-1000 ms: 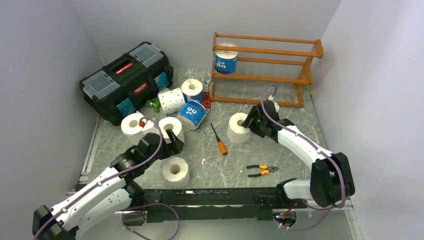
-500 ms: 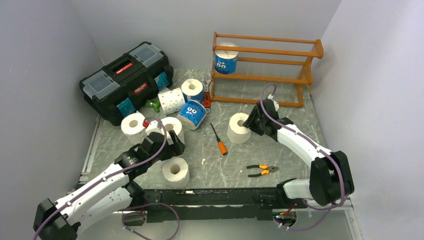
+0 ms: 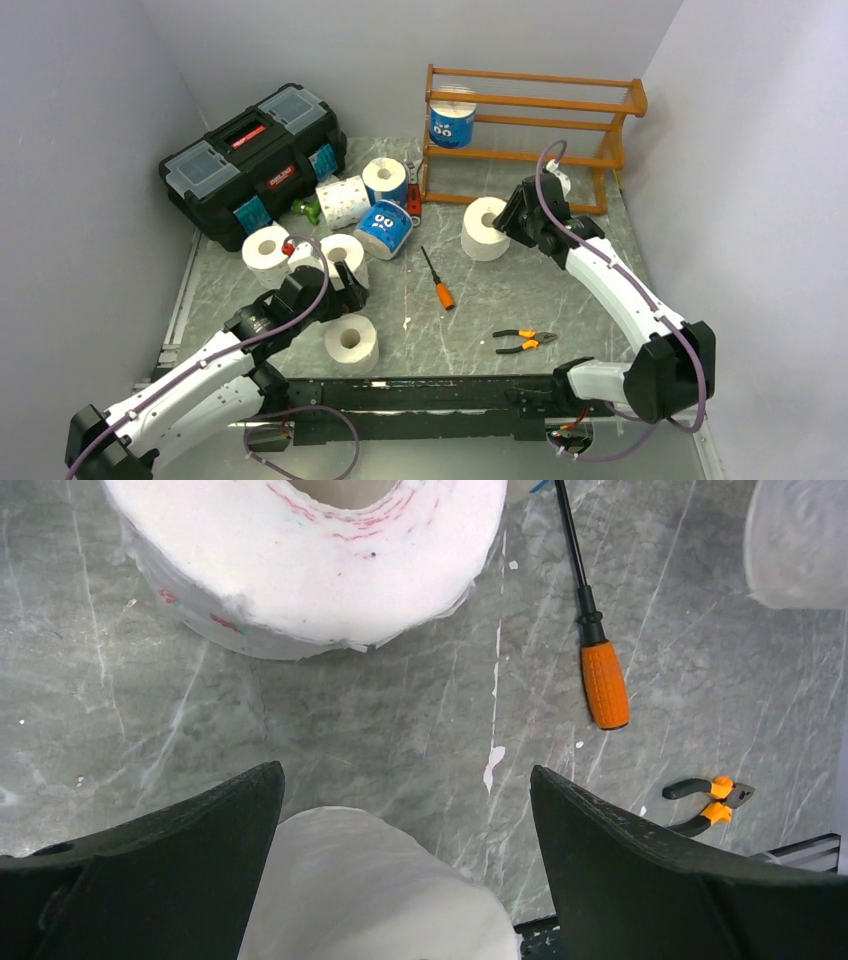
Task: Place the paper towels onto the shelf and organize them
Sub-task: Pick up the paper towel from the center of the board.
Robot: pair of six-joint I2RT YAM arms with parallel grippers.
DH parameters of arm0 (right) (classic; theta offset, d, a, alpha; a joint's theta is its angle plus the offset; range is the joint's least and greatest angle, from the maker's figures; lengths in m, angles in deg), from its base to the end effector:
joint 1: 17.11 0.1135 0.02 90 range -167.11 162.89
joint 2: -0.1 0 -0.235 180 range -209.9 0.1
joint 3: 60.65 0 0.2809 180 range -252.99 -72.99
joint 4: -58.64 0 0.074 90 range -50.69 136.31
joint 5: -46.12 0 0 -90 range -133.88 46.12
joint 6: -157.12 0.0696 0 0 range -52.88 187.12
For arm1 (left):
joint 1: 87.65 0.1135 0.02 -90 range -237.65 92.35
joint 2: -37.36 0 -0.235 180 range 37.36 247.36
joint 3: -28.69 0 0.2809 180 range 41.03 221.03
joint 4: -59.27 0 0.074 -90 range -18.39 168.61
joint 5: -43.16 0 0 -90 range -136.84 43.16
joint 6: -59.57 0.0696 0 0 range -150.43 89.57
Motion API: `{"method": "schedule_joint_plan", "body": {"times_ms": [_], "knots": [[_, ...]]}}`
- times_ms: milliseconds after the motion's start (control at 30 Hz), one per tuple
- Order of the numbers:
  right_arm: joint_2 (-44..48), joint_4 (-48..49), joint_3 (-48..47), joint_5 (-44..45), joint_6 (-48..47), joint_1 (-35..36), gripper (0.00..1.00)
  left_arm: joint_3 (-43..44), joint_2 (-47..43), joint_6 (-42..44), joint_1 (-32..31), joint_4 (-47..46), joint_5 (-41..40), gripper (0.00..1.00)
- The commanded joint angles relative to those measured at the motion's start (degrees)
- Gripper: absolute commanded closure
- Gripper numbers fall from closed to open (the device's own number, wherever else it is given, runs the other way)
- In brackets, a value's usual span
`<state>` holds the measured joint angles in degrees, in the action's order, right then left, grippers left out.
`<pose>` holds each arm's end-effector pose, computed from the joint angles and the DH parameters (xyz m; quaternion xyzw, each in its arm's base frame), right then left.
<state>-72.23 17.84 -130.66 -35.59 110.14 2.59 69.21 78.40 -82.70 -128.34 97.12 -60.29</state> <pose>0.3175 0.1030 0.2284 0.2131 0.8904 0.1498 0.3733 0.1885 -0.1408 0.1773 -0.1409 0.8843 -0.2410 0.3742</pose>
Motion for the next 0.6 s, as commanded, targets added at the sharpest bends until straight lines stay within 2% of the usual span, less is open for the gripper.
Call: {"method": "schedule_joint_plan", "body": {"times_ms": [0, 200, 567], "knots": [[2.43, 0.24, -4.21, -0.11, 0.72, 0.07, 0.71, 0.80, -0.87, -0.50, 0.03, 1.05, -0.79, 0.01], [2.95, 1.59, -7.25, -0.61, 2.93, 0.07, 0.75, 1.61, -0.96, -0.08, 0.03, 2.30, -0.60, 0.01], [-1.76, 1.03, -24.59, 0.85, 4.10, -0.91, 0.77, 4.33, -1.93, 0.46, 0.07, 6.27, -2.02, 0.01]]}}
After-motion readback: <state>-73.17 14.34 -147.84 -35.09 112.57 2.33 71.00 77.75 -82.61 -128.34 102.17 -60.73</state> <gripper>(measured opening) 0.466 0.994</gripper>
